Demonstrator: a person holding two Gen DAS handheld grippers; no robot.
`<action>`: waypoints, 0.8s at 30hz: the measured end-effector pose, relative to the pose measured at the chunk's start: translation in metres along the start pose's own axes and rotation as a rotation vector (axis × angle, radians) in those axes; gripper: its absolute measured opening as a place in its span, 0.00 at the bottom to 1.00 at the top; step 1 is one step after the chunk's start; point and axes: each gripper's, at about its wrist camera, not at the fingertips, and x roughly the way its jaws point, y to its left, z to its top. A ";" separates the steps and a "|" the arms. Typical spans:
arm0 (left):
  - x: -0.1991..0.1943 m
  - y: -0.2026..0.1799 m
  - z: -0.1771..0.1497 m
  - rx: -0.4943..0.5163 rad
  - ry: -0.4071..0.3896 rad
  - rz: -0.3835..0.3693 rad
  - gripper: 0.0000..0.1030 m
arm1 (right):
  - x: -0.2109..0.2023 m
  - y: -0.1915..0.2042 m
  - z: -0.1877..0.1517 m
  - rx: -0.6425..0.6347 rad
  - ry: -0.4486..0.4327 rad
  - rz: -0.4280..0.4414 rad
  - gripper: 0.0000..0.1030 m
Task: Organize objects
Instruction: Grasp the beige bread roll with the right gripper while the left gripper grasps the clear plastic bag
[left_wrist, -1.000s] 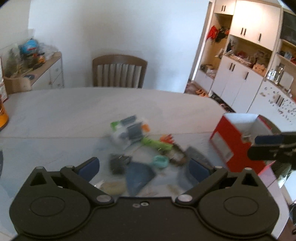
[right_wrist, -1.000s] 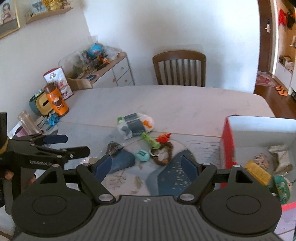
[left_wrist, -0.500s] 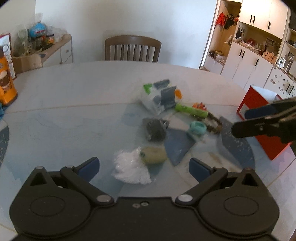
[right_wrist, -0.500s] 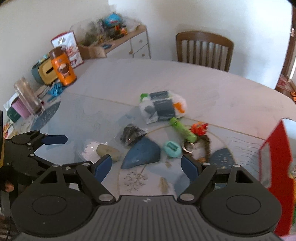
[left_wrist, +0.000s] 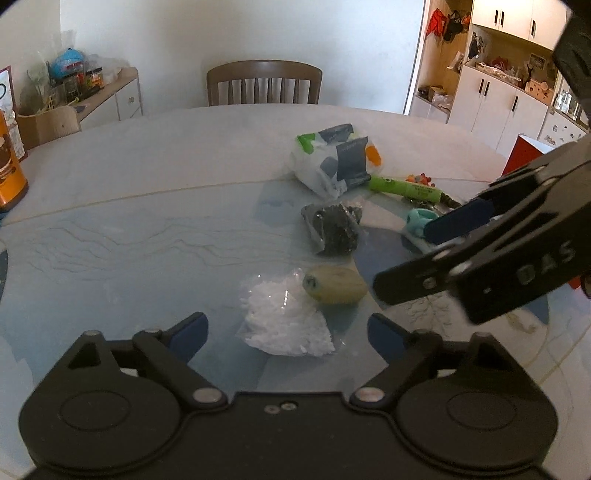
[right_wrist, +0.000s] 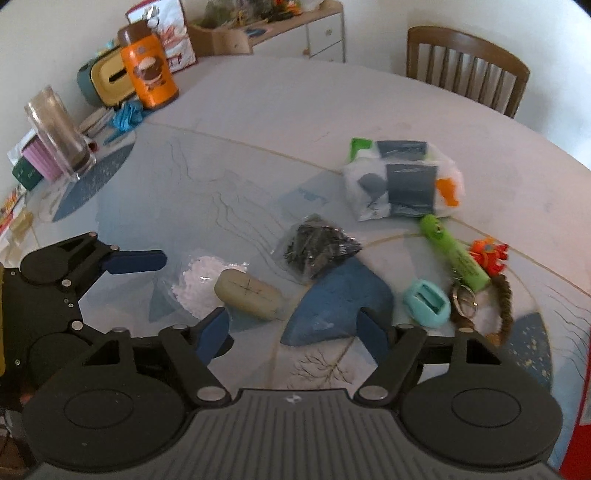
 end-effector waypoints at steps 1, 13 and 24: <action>0.002 0.001 0.000 -0.001 0.002 -0.001 0.85 | 0.004 0.001 0.001 -0.004 0.003 -0.006 0.73; 0.006 0.009 -0.001 0.013 -0.001 -0.003 0.66 | 0.028 0.012 0.013 -0.013 0.028 0.046 0.54; 0.005 0.013 0.000 0.022 -0.007 -0.025 0.49 | 0.037 0.016 0.019 0.000 0.025 0.094 0.35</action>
